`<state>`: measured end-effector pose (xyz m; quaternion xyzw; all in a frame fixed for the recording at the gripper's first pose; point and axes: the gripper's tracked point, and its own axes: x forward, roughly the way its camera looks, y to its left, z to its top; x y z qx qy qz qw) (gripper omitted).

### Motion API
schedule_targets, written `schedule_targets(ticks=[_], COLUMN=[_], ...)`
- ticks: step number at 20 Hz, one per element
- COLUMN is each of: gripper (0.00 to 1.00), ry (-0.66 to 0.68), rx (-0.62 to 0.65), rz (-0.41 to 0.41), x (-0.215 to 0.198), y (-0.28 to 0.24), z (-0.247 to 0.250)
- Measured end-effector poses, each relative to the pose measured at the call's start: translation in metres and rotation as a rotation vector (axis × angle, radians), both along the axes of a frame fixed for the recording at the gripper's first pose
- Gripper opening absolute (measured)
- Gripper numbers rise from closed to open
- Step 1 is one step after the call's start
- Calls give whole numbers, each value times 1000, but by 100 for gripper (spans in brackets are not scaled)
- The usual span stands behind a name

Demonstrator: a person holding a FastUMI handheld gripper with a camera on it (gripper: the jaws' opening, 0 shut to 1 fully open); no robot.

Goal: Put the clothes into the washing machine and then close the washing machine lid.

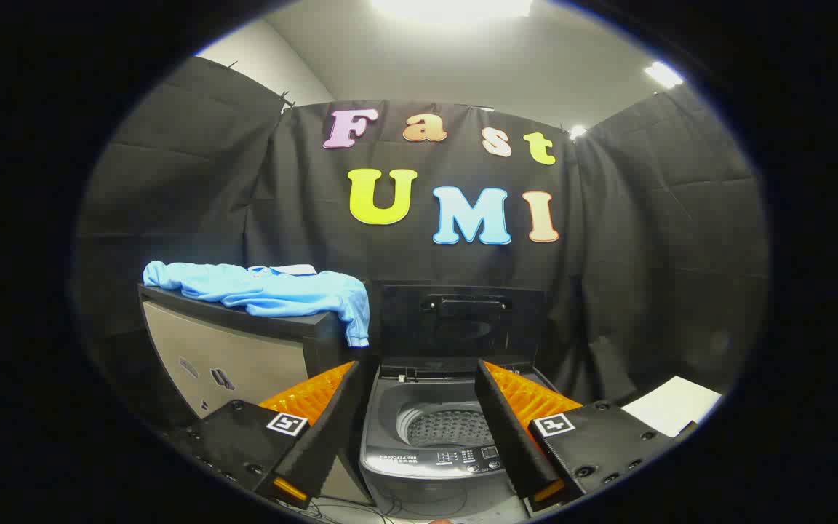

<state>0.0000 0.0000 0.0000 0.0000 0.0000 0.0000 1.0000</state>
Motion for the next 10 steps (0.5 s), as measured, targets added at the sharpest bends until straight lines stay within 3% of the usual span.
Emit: schedule_targets(ticks=[10], gripper=[97], ry=[-15], rx=[-8], rz=[-30], x=[6], y=[-11], z=[7])
